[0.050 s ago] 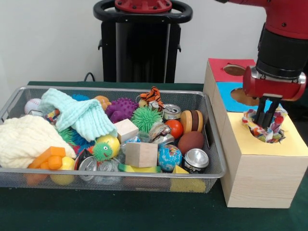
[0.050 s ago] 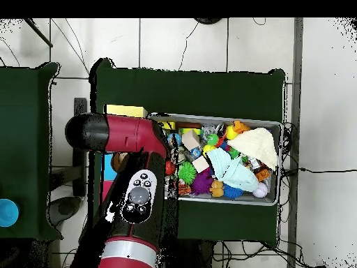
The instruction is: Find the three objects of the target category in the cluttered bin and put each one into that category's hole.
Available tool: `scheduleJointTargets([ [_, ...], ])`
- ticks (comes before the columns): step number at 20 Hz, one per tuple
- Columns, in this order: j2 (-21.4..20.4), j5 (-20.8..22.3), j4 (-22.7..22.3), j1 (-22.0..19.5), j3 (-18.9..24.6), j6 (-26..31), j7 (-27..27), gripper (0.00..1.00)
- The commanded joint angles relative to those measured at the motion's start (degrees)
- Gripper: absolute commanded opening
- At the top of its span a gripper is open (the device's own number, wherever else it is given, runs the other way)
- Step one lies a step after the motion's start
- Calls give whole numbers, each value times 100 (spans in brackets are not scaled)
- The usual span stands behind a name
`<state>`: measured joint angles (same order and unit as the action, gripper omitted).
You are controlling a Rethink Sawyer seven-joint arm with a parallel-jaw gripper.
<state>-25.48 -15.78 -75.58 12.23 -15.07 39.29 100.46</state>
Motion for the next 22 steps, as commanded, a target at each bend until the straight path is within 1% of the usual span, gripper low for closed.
scheduleJointTargets([
  [1,-7,106,21,-97,191,661,940,0],
  [3,-38,85,3,-113,228,559,932,0],
  [6,-196,85,11,-57,169,532,980,0],
  [8,-281,108,124,-13,72,666,1034,0],
  [11,-301,61,238,11,23,780,1152,0],
  [13,-289,-13,218,28,23,646,1275,0],
  [15,-259,-45,323,14,-9,587,1345,0],
  [16,-217,-44,459,-15,-37,650,1353,0],
  [22,10,-134,824,-136,-25,553,1391,0],
])
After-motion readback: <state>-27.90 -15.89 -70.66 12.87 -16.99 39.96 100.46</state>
